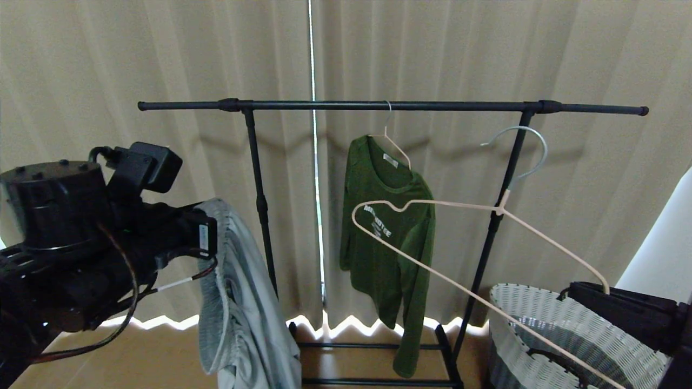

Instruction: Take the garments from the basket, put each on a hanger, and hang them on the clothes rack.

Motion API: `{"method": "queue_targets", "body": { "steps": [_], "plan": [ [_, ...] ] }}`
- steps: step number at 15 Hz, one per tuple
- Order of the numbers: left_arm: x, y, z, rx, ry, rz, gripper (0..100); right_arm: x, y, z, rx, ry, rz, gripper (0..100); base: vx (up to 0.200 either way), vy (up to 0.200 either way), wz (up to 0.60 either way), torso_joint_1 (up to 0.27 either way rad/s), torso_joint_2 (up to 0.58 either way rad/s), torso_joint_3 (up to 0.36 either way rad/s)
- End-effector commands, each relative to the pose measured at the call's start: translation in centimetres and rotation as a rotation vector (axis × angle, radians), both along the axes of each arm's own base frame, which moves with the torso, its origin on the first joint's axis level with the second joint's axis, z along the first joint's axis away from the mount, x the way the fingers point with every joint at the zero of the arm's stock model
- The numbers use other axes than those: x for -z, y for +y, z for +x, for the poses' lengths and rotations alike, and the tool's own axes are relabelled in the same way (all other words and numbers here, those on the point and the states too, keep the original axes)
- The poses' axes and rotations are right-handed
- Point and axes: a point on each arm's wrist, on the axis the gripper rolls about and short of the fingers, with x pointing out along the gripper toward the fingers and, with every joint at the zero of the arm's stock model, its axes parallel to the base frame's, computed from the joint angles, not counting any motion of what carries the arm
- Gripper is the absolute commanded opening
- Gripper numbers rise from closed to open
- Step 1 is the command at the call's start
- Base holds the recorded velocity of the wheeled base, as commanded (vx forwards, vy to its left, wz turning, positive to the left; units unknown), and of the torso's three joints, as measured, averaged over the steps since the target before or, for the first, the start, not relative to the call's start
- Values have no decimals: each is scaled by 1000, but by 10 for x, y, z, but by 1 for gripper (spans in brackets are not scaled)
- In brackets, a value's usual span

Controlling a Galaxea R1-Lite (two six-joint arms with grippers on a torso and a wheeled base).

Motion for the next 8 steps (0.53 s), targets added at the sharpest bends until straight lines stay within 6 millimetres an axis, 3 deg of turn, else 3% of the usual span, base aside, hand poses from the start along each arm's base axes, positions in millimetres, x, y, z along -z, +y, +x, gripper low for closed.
{"method": "queue_targets", "body": {
  "steps": [1, 4, 6, 8],
  "plan": [
    [5, -21, 25, -38, 41, 32, 0, -2, 21, 23, -62, 76, 8, 0, 0, 0, 0, 0, 0, 0],
    [-1, -29, 46, -130, 69, 71, 0, -11, 55, 25, -205, 97, 82, 0, 0, 0, 0, 0, 0, 0],
    [-2, -33, 59, -209, 53, 85, 0, -2, 72, 22, -279, 129, 59, 0, 0, 0, 0, 0, 0, 0],
    [-5, -36, 60, -233, 37, 91, 0, 2, 80, 22, -312, 149, 45, 0, 0, 0, 0, 0, 0, 0]
  ]
}}
